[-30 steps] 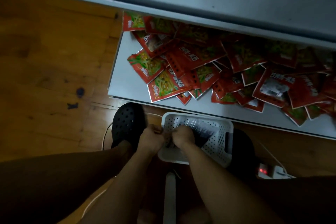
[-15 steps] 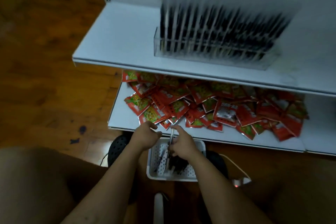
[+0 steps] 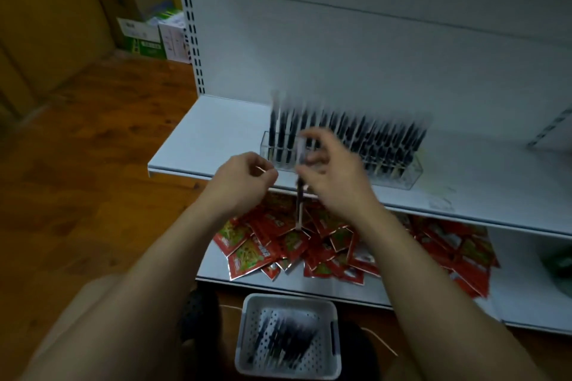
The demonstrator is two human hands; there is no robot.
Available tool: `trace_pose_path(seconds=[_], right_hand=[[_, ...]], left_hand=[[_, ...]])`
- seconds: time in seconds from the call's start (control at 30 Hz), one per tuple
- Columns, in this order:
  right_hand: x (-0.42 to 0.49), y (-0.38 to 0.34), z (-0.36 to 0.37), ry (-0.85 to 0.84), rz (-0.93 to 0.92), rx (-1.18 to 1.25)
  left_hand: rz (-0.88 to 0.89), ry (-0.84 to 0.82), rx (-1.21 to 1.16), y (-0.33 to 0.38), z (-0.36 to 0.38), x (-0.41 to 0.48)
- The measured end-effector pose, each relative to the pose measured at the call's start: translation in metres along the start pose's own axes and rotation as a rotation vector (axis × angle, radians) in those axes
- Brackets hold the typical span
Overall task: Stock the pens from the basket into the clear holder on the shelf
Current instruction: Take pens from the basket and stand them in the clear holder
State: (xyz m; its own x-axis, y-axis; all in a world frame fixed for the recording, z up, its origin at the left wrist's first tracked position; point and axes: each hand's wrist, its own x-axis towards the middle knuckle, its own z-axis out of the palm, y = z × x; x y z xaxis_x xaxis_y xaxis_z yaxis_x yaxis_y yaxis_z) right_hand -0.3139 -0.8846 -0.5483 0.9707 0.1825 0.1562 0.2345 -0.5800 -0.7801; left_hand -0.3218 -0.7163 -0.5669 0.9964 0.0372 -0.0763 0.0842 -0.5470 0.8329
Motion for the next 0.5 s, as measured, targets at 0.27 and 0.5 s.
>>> trace_pose_path(seconds=[0.27,0.5], right_hand=[[0.054,-0.006,-0.013,0.440,-0.270,0.048],[0.075,0.001,-0.006,0.522,-0.356,0.031]], left_hand=[[-0.120,0.106,-0.055,-0.012,-0.008,0.071],[-0.189,0.096,-0.111,-0.014,-0.003,0.103]])
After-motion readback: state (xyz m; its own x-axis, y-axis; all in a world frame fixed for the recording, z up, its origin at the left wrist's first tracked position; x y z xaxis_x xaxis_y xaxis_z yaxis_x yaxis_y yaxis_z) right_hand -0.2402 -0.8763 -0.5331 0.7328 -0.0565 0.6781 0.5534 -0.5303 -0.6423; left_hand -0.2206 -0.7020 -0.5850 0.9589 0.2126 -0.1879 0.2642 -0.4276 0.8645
